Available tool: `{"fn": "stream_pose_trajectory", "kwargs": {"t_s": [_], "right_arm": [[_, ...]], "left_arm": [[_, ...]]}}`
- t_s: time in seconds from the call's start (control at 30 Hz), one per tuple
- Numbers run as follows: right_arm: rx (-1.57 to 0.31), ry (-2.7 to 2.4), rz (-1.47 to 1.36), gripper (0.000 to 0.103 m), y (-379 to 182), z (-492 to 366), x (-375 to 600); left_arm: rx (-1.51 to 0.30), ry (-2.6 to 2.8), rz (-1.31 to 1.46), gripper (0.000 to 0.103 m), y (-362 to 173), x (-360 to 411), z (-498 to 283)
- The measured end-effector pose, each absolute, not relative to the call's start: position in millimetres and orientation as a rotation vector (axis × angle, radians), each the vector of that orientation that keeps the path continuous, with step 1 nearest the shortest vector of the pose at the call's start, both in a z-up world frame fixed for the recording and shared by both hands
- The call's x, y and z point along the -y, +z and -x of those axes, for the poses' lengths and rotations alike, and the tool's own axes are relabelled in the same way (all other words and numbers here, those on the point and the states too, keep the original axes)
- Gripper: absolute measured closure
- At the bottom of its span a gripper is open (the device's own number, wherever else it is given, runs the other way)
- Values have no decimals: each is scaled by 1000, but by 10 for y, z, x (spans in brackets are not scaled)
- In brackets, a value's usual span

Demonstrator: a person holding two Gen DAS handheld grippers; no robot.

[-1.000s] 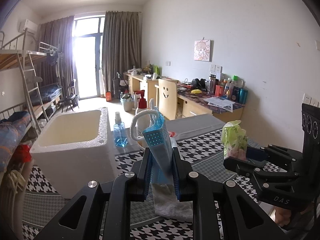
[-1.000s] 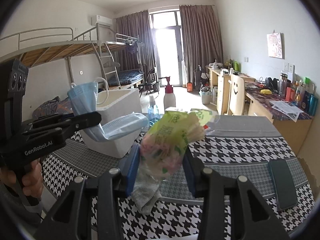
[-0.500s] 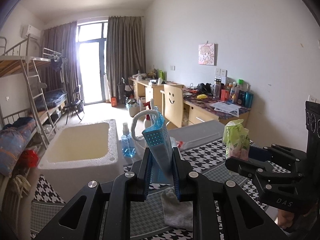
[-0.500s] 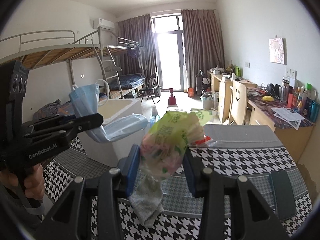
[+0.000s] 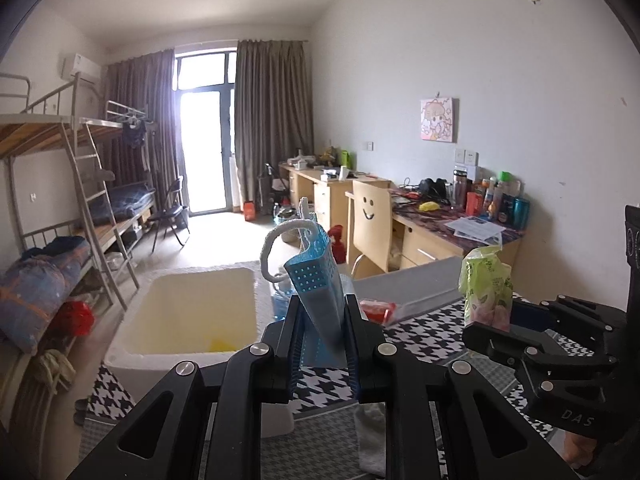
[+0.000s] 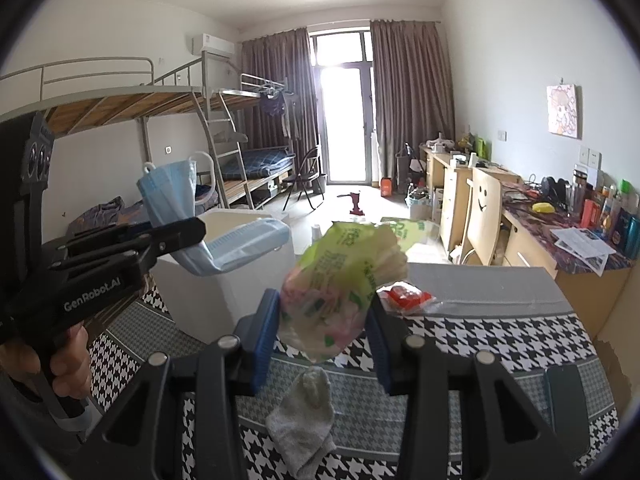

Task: Organize soft objects
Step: 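Lift and carry the face mask and floral packet over the white foam box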

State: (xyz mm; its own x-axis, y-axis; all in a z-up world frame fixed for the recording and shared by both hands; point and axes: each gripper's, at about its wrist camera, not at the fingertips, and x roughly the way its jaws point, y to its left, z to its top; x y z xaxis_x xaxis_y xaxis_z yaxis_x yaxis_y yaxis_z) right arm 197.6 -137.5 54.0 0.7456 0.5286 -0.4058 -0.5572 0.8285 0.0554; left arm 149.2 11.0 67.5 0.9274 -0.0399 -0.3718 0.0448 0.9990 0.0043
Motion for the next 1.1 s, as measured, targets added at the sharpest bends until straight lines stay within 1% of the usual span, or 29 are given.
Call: {"fn": "stream_pose_trajectory", "kwargs": {"t_s": [0.4, 1.1], "right_arm": [[-404, 618, 95, 57, 730, -2098, 1140], [-396, 694, 170, 57, 832, -2343, 674]], "left_arm": [[-367, 2, -18, 83, 790, -267, -1620], [-363, 143, 33, 82, 855, -742, -1807]]}}
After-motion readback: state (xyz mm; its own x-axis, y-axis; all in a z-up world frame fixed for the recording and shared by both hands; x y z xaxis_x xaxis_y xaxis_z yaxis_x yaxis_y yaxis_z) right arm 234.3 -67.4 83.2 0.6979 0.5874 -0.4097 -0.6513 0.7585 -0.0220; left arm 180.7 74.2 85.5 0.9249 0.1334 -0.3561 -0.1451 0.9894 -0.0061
